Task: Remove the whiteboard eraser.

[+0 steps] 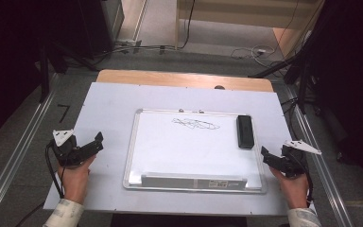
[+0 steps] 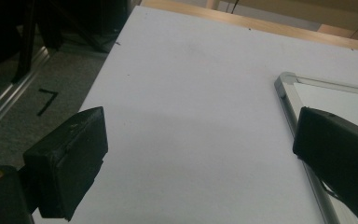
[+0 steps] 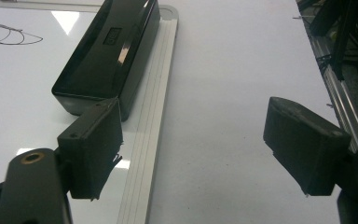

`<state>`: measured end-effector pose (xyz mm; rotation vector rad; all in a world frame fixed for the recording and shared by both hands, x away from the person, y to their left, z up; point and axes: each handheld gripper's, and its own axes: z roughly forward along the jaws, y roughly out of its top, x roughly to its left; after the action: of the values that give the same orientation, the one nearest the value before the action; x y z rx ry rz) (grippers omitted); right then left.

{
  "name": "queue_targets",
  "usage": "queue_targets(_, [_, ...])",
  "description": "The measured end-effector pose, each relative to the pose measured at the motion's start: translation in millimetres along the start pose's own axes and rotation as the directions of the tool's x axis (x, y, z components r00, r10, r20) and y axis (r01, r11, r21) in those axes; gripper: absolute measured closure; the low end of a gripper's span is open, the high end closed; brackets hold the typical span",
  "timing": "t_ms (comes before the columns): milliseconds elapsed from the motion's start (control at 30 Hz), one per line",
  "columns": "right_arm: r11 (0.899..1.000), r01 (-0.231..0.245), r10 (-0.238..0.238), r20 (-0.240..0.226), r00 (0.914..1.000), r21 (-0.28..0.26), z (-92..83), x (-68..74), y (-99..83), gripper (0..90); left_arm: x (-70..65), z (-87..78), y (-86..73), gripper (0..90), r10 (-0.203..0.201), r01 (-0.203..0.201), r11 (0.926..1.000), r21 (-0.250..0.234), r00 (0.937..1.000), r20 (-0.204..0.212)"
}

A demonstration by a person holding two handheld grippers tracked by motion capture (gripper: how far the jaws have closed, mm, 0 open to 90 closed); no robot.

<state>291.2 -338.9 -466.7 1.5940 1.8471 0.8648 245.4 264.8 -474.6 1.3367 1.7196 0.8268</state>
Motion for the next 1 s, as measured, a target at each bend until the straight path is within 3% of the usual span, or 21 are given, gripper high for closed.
queue_targets(100, [1.000, 0.002, -0.002, -0.001, 1.0000, 0.001, 0.1, 1.5, 0.0, 18.2, 0.5, -4.9, -0.3, 3.4, 0.012, -0.012, 0.9998, -0.018, 0.9999, -0.008])
queue_targets(467, [1.000, 0.011, -0.011, -0.007, 0.9999, -0.004, 5.9, 5.4, 6.3, 18.2, -6.6, -3.8, -2.4, 3.5, 0.074, -0.074, 0.9972, -0.008, 0.9970, -0.022])
queue_targets(1000, [0.998, 0.068, -0.068, -0.034, 0.9971, -0.003, 23.8, 32.7, 25.4, 17.7, -3.2, -1.2, -3.4, 3.5, 0.059, -0.059, 0.9982, 0.011, 0.9980, -0.025])
